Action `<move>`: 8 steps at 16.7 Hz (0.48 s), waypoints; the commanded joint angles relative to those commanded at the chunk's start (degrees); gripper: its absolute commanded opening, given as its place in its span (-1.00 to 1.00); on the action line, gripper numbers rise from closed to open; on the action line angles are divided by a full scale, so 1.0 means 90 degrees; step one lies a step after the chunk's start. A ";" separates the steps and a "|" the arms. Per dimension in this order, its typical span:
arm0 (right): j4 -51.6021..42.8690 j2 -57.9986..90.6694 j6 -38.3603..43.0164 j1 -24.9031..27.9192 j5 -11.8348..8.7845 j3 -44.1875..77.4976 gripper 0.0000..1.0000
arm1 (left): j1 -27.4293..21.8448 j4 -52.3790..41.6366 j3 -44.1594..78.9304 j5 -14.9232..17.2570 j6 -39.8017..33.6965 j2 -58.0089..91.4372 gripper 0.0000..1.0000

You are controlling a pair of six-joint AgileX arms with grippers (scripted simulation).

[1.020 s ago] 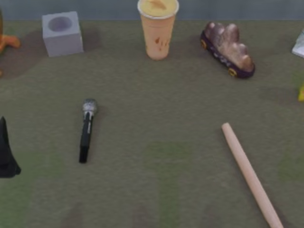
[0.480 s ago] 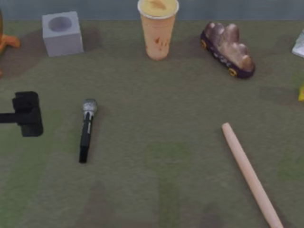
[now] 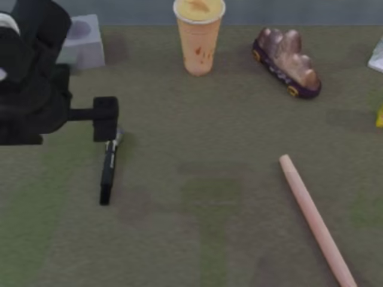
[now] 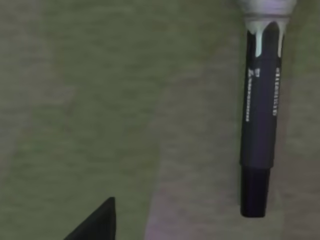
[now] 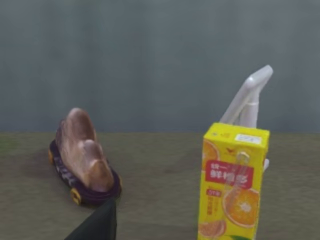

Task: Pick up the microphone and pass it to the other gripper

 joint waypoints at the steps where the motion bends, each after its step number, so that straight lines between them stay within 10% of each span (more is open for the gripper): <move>1: 0.0000 0.0000 0.0000 0.0000 0.0000 0.0000 1.00 | -0.0083 -0.0218 0.0312 0.0000 -0.0073 0.0453 1.00; 8: 0.0000 0.0000 0.0000 0.0000 0.0000 0.0000 1.00 | -0.0365 -0.0898 0.1284 0.0022 -0.0301 0.1806 1.00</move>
